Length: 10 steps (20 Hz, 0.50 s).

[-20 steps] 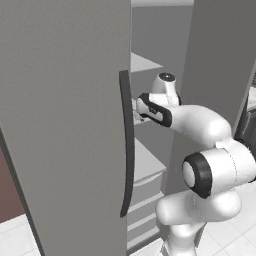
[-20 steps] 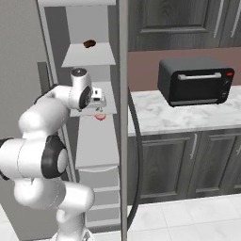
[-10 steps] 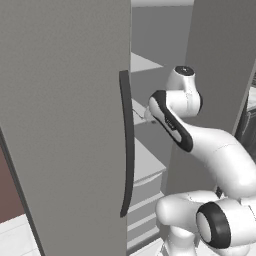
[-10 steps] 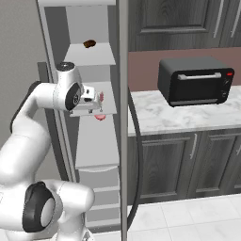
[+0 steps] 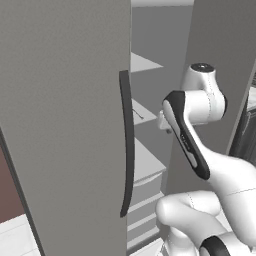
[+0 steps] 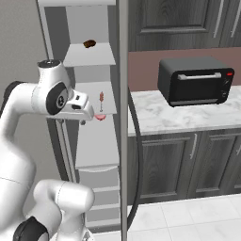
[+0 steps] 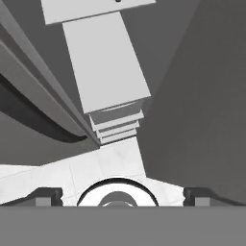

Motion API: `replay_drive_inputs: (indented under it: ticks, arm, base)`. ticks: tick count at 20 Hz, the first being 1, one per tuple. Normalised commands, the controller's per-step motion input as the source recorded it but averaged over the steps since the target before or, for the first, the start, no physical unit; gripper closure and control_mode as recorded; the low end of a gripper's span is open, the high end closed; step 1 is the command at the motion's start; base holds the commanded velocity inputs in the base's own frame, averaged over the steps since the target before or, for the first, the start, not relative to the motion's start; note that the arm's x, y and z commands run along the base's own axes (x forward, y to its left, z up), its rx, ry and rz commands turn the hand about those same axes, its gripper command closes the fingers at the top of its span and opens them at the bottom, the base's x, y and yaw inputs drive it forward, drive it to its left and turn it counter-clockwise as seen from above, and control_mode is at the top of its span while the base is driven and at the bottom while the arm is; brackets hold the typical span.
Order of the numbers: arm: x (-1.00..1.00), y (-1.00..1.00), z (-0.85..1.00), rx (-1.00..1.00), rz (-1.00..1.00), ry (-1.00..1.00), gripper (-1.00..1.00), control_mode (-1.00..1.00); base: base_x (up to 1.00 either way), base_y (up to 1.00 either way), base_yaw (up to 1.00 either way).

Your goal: Store the kebab skewer in the freezer for long-term storage. Close the freezer door after placing the cooked food.

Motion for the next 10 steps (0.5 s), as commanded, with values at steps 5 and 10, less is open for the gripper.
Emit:
replay_drive_inputs:
  ticks: [5, 10]
  arm:
    - [-0.98, 0.00, 0.00, 0.00, -0.14, 0.20, -1.00, -1.00]
    - [-0.74, 0.02, -0.13, 0.00, -0.15, 0.25, -1.00, -1.00]
  base:
    - [0.00, 0.00, 0.00]
    - [0.00, 0.00, 0.00]
